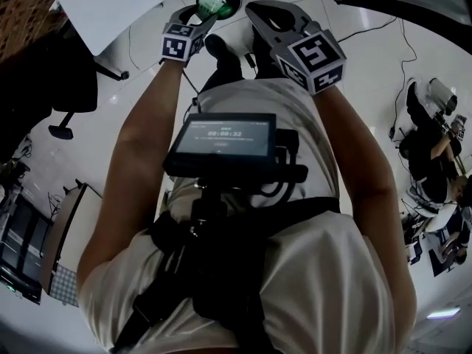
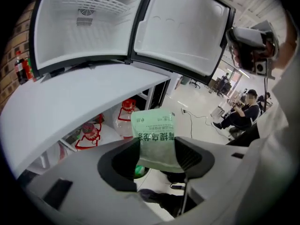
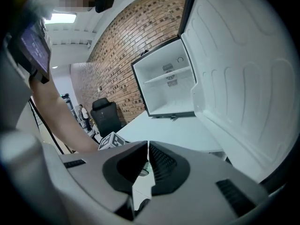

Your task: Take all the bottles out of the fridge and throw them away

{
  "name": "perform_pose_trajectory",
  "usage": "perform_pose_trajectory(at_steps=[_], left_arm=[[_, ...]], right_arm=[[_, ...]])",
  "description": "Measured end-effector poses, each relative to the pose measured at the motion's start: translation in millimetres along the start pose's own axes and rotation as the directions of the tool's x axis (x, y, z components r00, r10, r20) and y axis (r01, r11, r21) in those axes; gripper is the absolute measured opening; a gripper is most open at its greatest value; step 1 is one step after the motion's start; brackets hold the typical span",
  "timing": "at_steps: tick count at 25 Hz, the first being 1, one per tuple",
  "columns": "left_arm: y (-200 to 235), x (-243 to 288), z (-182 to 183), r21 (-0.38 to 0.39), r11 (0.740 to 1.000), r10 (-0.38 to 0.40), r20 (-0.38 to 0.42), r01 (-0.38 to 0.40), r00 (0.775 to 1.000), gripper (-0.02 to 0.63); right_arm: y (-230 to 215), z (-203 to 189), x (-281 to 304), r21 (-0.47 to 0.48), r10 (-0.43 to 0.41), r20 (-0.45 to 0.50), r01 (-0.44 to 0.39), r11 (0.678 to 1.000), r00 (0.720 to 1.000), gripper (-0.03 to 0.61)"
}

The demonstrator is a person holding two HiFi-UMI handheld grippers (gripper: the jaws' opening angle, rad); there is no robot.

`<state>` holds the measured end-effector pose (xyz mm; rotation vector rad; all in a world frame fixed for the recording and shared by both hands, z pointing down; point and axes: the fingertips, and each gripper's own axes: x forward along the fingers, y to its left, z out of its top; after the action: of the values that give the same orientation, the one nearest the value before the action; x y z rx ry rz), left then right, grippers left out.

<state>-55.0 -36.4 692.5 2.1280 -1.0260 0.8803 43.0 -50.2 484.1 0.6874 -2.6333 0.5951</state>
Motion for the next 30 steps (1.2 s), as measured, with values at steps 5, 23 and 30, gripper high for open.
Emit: perform_pose_trajectory(at_steps=[5,23,30], left_arm=[[15.1,34.0,-12.3,0.016,1.000,0.017,-0.039,-0.017,0.999,0.249],[35.6,71.7,-52.0,0.040,0.997,0.067,-0.091,-0.064,0.994,0.270],[36.0,69.3,-33.5,0.063,0.995,0.084,-0.050,-0.081,0.995,0.296]], right_arm=[[-4.8,-24.6,-1.5,0.016,0.011,-0.045,-0.011,1.000,0.999,0.011],[-19.5,-61.1,4.8,0.030,-0.013,-0.108,0.017,0.999,0.994,0.011],[-19.6,-49.8,8.5,0.034,-0.005,-0.068,0.008,0.999,0.998,0.023]])
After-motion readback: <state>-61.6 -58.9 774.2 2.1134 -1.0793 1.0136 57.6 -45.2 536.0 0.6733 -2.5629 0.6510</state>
